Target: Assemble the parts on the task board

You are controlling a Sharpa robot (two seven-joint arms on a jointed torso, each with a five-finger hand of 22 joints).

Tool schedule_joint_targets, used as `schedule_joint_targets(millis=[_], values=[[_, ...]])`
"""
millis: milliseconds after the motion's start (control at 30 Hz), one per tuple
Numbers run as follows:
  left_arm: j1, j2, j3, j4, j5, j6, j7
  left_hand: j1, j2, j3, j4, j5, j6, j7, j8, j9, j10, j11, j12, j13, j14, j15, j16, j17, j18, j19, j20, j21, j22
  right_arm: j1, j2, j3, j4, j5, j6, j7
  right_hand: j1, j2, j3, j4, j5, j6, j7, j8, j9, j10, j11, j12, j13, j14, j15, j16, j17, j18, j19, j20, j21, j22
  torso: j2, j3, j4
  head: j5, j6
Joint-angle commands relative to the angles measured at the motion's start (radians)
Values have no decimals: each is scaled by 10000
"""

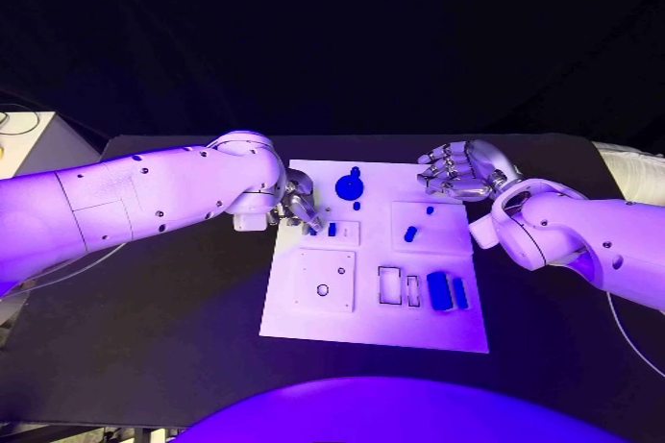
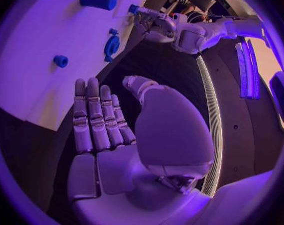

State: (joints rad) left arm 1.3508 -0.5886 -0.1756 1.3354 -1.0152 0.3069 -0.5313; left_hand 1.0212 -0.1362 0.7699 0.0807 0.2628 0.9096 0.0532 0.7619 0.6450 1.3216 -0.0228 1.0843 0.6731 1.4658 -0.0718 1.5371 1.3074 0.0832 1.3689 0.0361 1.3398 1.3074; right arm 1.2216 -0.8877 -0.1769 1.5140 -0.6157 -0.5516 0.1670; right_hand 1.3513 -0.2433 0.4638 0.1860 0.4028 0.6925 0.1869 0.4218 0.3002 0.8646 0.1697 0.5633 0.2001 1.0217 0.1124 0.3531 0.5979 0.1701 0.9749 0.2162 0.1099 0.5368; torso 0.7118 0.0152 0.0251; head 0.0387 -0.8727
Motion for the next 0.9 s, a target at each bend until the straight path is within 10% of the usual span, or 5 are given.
schedule_joint_targets(millis=[33, 467, 900], values=[[-105, 86, -66, -33, -146, -54, 113, -133, 59, 1612, -1723, -4, -84, -46, -6, 23, 17, -35, 23, -24, 893, -50, 41, 2054, -81, 15, 9, -3, 241, -3, -3, 3, 12, 4, 49, 84, -74, -10, 43, -28, 67, -18, 547, 44, -17, 73, -2, -67, -14, -37, 3, -60, -14, 87, -67, 30, -34, -10, -7, -4, 6, -6, 1], [-105, -27, -67, 24, -457, 113, 106, -1124, -545, -678, -502, -299, -43, -172, 20, -10, -262, -107, -13, -196, 870, -114, 4, 1990, -61, -67, -37, -153, 137, -4, -17, 3, 3, 4, 46, 90, -104, -7, 67, -71, 83, -26, 551, 52, -38, 95, 2, -107, -88, -32, 8, -110, -22, 90, -71, 38, -56, -48, -8, -15, 6, -25, 1], [-108, -203, -54, 153, -642, -210, 111, -1072, -617, -2492, 508, -369, -144, -149, 230, 57, -430, -84, -9, -329, 843, -113, -43, 1906, -47, -81, -49, -234, 79, -14, -19, 3, -9, 9, 27, 83, -134, 5, 70, -65, 81, -33, 557, 53, -44, 100, 8, -117, -108, -33, 13, -125, -24, 89, -73, 42, -63, -60, -8, -16, 2, -33, 12]])
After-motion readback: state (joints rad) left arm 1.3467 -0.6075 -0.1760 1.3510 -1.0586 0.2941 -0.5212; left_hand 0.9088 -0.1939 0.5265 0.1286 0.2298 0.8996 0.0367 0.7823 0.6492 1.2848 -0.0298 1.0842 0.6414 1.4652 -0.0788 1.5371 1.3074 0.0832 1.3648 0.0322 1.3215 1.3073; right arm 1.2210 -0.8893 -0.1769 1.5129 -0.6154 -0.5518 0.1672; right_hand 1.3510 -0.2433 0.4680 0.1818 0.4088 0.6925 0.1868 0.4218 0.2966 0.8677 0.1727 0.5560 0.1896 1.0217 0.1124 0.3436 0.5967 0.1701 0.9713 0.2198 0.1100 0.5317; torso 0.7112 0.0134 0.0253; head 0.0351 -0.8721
